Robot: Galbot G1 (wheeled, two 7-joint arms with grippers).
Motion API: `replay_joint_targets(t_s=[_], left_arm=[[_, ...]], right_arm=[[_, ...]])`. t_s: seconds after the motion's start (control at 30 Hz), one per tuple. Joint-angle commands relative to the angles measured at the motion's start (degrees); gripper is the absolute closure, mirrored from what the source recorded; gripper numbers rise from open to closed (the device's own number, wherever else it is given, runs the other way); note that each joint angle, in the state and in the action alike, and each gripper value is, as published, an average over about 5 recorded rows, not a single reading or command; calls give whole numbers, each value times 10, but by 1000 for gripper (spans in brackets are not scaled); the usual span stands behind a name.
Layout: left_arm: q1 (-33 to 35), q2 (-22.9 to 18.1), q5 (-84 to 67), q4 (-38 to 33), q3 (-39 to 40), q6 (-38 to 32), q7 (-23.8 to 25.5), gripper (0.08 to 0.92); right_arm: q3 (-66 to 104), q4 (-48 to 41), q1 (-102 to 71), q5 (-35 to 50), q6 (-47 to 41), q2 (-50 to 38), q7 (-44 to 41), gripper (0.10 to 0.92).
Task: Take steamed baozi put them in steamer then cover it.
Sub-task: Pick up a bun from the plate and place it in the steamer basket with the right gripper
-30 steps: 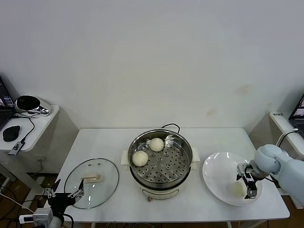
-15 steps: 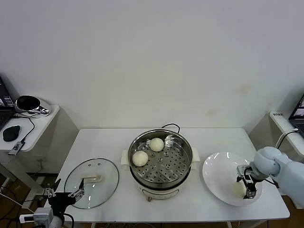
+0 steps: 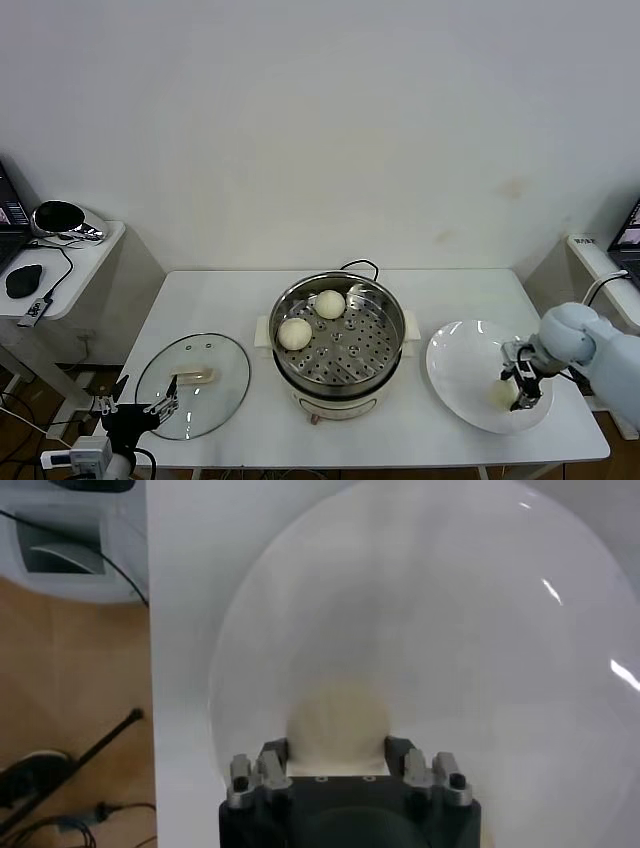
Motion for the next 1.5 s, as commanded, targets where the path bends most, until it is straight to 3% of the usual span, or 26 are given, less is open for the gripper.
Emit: replay_joint_targets(t_s=[0.03, 0.3, 0.5, 0.93, 1.3, 1.5], left_arm=[[-3, 0, -3, 0, 1, 0, 0, 177], [-3, -2, -4, -3, -1, 0, 0, 177], [0, -3, -6, -7, -6, -1, -1, 177], [5, -15, -1, -6, -9, -4, -8, 177], [-1, -19, -3, -6, -20, -5, -9, 177], [-10, -18, -3, 8, -19, -5, -10, 177]], right_arm=[[-92, 11, 177, 73, -6, 0, -22, 440], [-205, -35, 410, 186, 24, 85, -96, 440], [-248, -78, 482, 239, 140, 182, -129, 440], [-286, -35, 489, 210, 359, 311, -116, 440], [-345, -11, 450, 68, 489, 370, -87, 440], [-347, -12, 420, 0, 504, 399, -73, 440]])
